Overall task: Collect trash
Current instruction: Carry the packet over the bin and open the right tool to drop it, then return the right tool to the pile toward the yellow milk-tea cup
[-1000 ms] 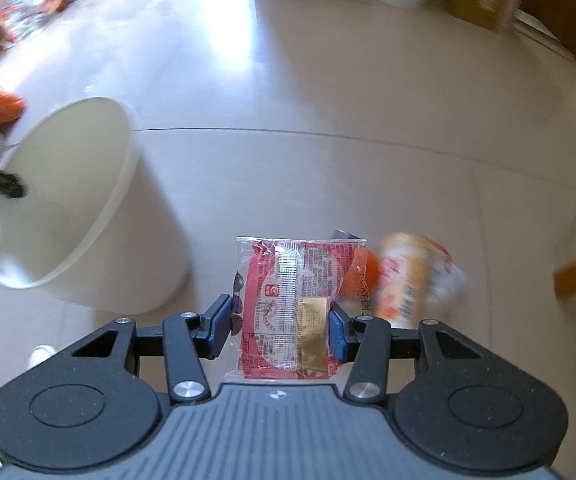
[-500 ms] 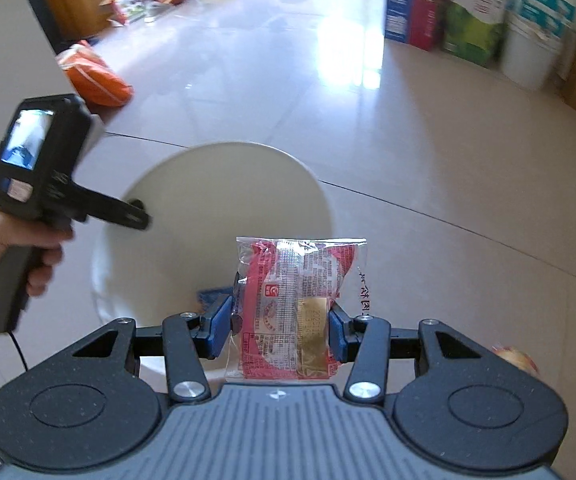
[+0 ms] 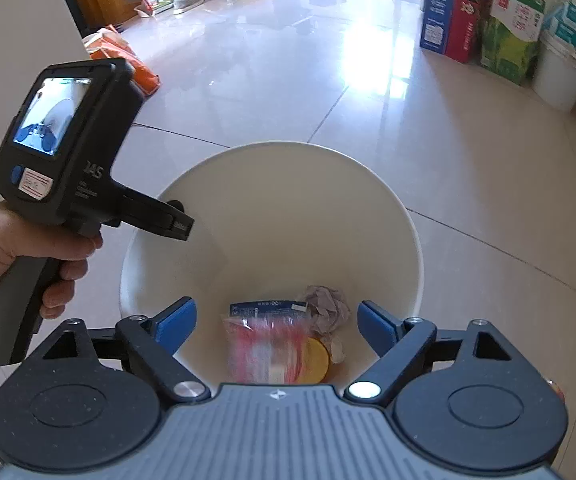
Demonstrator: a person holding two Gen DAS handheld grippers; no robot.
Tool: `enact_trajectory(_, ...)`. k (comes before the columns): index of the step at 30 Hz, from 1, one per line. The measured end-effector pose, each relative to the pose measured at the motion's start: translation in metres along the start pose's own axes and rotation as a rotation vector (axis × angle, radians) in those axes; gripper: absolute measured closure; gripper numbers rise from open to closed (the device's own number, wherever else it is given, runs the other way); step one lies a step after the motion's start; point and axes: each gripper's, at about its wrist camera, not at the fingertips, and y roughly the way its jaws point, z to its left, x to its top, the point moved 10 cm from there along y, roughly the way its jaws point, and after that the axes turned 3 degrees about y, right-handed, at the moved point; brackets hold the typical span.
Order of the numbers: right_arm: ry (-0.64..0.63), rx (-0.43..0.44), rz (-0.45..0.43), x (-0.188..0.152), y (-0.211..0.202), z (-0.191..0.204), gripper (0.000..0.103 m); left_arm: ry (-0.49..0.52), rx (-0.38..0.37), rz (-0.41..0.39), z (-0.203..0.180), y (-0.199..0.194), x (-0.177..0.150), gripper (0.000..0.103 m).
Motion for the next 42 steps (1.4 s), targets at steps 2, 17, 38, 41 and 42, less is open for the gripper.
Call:
enact_trajectory(2,0.017,-0.001,-0.002,-0.001,-0.001,-0.004,0.01,-0.003,0.0,0.001,0.0,0.0,0.0,0.088)
enact_trajectory(17,0.169,-0.082,-0.053,-0.027,-0.019,-0.054,0.008,-0.006,-0.006,0.002,0.001,0.0,0.001,0.088)
enact_trajectory(38,0.364,-0.431,0.151,-0.168,0.012,-0.258,0.006,0.009,-0.001,0.007,-0.002,0.002,0.0,0.088)
enact_trajectory(41,0.371,-0.445,0.167,-0.182,0.026,-0.276,0.006,0.021,0.004,0.006,-0.003,0.002,-0.001,0.088)
enact_trajectory(42,0.373,-0.45,0.171,-0.185,0.03,-0.282,0.006,0.023,0.007,0.006,-0.004,0.002,-0.001,0.088)
